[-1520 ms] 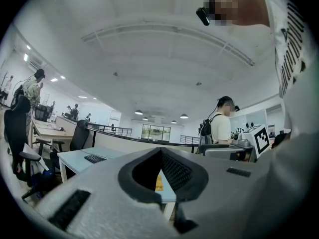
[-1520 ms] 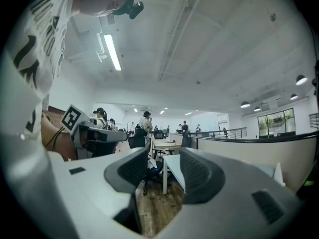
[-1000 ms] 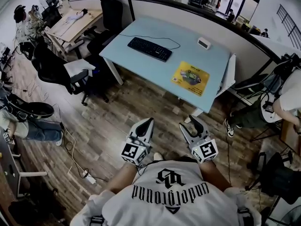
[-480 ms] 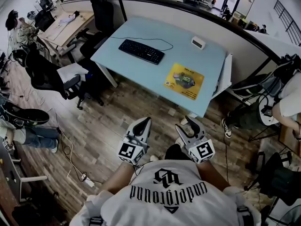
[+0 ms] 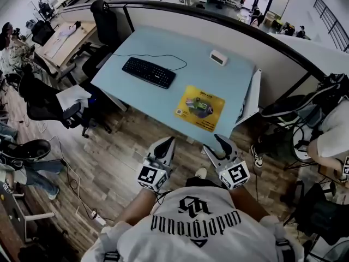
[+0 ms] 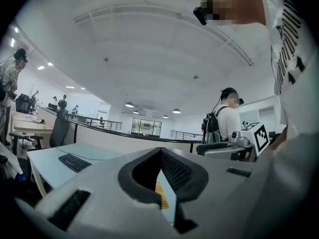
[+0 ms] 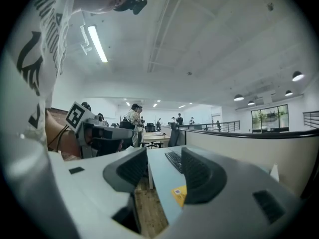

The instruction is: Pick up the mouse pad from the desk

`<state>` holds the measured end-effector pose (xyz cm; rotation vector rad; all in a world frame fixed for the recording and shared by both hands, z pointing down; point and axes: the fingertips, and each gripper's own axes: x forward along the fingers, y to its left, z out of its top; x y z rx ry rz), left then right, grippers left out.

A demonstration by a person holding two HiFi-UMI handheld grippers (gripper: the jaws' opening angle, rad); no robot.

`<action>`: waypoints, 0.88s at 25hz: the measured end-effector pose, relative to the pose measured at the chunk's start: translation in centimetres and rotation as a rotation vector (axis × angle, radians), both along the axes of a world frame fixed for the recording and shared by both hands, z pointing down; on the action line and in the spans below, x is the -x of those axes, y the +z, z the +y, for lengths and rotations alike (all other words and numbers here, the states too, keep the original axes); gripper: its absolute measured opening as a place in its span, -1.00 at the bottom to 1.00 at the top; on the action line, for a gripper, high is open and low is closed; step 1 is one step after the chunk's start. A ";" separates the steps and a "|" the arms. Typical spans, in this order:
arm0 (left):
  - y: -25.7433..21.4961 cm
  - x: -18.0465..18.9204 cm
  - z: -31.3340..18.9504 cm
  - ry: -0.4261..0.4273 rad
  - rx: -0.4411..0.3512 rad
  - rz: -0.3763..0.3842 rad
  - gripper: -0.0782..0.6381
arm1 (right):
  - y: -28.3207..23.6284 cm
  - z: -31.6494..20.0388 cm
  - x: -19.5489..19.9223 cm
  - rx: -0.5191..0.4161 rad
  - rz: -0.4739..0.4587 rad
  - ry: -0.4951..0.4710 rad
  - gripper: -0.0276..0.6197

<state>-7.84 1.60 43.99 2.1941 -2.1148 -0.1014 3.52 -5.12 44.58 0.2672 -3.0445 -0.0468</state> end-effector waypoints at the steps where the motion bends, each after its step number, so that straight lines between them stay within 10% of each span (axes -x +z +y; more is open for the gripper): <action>1: 0.1 -0.3 -1.3 0.008 0.002 0.000 -0.76 | 0.1 -1.2 -0.4 0.001 0.000 0.006 -0.27; 22: -1.4 -6.8 -18.3 0.319 -0.034 0.005 -0.76 | -0.7 -13.4 -8.2 -0.019 0.025 0.324 -0.26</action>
